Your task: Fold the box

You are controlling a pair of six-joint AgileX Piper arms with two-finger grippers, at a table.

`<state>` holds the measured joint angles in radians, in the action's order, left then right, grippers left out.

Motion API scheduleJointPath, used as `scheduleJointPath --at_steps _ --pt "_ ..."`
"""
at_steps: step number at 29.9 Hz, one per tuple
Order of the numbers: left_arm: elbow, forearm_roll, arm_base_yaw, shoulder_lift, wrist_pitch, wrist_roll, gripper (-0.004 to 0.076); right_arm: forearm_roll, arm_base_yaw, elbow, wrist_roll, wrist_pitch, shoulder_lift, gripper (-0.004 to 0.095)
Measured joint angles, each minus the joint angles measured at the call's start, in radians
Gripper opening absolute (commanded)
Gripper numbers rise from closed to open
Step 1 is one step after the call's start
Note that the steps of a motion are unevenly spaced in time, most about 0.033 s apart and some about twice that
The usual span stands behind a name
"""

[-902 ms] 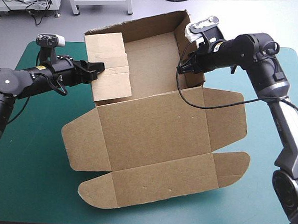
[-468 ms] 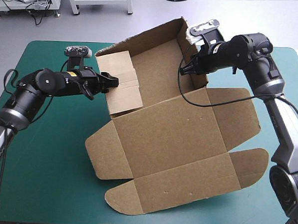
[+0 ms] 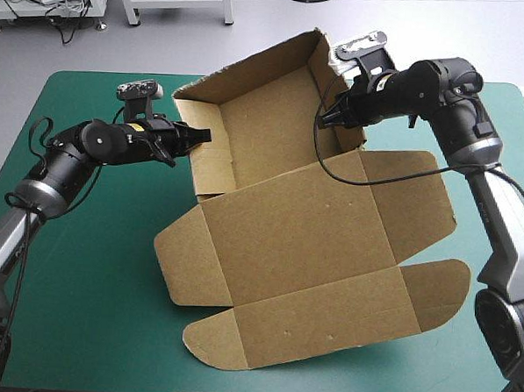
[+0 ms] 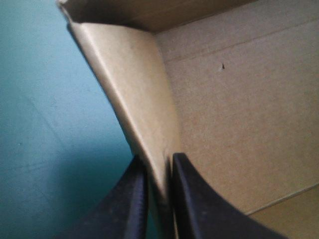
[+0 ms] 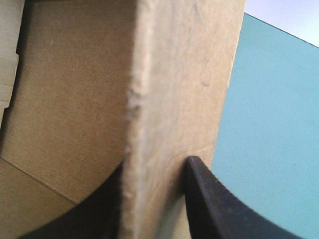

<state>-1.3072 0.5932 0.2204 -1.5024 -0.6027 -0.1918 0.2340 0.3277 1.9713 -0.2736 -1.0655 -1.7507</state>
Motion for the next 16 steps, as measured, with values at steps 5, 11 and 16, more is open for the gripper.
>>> scheduleJointPath --at_steps 5,11,16 --pt "0.0 -0.004 0.0 0.0 -0.016 -0.049 -0.0008 -0.003 -0.002 0.0 -0.003 -0.019 0.0 -0.0018" --pt "0.0 -0.062 0.0 0.0 -0.093 -0.056 -0.001 -0.047 0.001 0.0 0.027 -0.116 -0.022 -0.0018" --pt "-0.008 -0.185 0.007 0.0 -0.206 -0.014 -0.001 -0.052 0.009 -0.002 0.064 -0.18 -0.096 -0.0018"
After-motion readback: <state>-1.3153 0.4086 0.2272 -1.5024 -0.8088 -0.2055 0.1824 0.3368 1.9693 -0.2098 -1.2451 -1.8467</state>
